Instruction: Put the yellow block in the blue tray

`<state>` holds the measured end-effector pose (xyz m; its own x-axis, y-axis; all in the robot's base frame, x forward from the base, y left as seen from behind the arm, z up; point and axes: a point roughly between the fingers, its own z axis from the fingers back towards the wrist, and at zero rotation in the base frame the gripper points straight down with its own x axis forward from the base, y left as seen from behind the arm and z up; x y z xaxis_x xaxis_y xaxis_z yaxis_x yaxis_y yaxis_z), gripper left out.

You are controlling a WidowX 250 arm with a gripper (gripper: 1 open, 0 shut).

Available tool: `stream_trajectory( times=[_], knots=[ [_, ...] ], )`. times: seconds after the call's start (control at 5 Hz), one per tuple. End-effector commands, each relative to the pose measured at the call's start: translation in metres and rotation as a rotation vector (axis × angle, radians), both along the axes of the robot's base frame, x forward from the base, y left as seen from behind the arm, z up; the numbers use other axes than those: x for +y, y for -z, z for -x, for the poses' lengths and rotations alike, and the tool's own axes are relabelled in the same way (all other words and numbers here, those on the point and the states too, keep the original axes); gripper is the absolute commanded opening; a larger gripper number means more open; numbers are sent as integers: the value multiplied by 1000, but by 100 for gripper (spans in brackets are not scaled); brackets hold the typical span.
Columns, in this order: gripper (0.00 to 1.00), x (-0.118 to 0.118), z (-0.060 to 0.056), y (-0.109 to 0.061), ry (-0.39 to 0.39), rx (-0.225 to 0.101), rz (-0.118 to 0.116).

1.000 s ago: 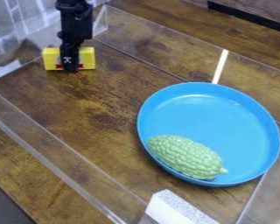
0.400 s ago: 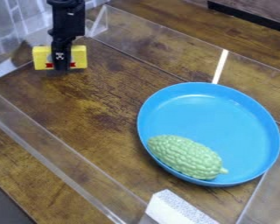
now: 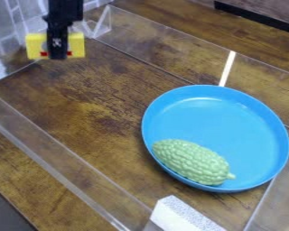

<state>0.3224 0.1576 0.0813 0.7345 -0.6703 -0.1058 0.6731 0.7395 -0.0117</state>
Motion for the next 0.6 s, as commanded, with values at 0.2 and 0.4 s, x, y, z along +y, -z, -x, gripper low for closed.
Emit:
stream_trajectory(
  times=[0.2,0.4],
  knots=[
    [0,-13,12,-52,-128,-89,-25],
    [0,-11,13,-49,-141,-95,-8]
  ],
)
